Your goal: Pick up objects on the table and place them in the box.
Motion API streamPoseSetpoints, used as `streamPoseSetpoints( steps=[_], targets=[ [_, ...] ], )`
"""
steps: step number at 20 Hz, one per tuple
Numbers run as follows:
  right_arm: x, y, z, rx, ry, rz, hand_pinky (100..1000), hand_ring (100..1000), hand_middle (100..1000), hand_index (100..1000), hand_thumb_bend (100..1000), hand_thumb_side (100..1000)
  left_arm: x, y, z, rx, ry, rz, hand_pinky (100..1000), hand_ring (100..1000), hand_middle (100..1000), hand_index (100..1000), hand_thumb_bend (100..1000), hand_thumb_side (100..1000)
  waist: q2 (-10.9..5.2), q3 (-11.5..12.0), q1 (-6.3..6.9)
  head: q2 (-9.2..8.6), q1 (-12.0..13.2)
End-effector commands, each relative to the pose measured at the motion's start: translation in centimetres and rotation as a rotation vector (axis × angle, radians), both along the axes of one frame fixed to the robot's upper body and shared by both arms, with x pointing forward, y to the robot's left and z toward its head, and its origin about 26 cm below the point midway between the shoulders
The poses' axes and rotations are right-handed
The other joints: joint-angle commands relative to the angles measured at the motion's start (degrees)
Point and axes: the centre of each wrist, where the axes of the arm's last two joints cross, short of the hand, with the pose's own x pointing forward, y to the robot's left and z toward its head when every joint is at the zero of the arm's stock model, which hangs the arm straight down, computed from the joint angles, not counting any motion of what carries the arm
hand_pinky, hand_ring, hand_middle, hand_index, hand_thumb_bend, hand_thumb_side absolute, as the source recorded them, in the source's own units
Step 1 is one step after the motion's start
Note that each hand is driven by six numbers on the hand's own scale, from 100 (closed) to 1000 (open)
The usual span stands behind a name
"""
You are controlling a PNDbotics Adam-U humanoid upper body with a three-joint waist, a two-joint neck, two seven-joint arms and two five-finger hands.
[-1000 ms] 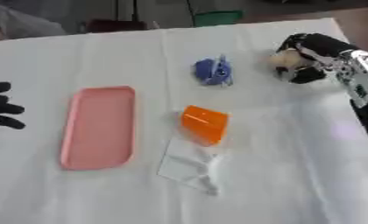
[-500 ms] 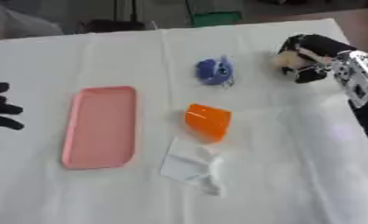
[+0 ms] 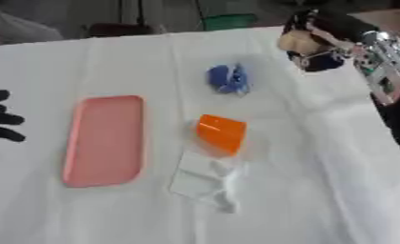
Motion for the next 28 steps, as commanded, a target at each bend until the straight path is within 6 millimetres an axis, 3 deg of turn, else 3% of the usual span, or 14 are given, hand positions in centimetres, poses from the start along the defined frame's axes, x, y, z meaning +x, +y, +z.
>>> streamPoseSetpoints(
  steps=[1, 9, 16, 17, 18, 28],
  targets=[
    [-0.9, 1.5, 2.6, -0.007, -0.062, 0.065, 454, 494, 747, 736, 100, 100, -0.1, 0.1, 0.7, 0.007, -0.019, -0.003, 587, 694, 809, 741, 131, 933, -1.70, 0.2, -0.43, 0.01, -0.3],
    [0.0, 6.0, 2.4, 0.045, -0.034, 0.205, 436, 477, 749, 720, 100, 100, 0.0, 0.0, 0.8, -0.002, -0.017, -0.011, 583, 689, 807, 741, 138, 920, -2.36, 1.6, -1.44, -0.03, -1.5],
    [1.5, 8.6, 0.2, 0.083, 0.018, 0.242, 423, 468, 759, 712, 100, 100, 0.1, -0.2, 0.9, -0.033, -0.021, -0.012, 577, 680, 801, 741, 141, 907, -2.51, 3.4, -1.83, 0.02, -2.9],
    [1.8, 9.0, -0.2, 0.085, 0.032, 0.248, 422, 466, 761, 711, 100, 100, 0.1, -0.3, 1.0, -0.039, -0.023, -0.013, 577, 679, 801, 740, 150, 961, -2.54, 3.8, -1.84, 0.06, -3.1],
    [2.1, 9.3, -0.6, 0.085, 0.046, 0.256, 422, 466, 763, 711, 100, 100, 0.1, -0.3, 1.0, -0.044, -0.025, -0.015, 577, 679, 800, 740, 141, 903, -2.58, 4.2, -1.84, 0.08, -3.4],
    [3.4, 13.0, -3.5, -0.030, 0.195, 0.363, 436, 475, 773, 714, 100, 100, 0.0, -0.7, 1.6, -0.080, -0.051, -0.047, 573, 672, 794, 740, 142, 878, -2.76, 7.2, -2.01, -0.13, -5.0]
  ],
)
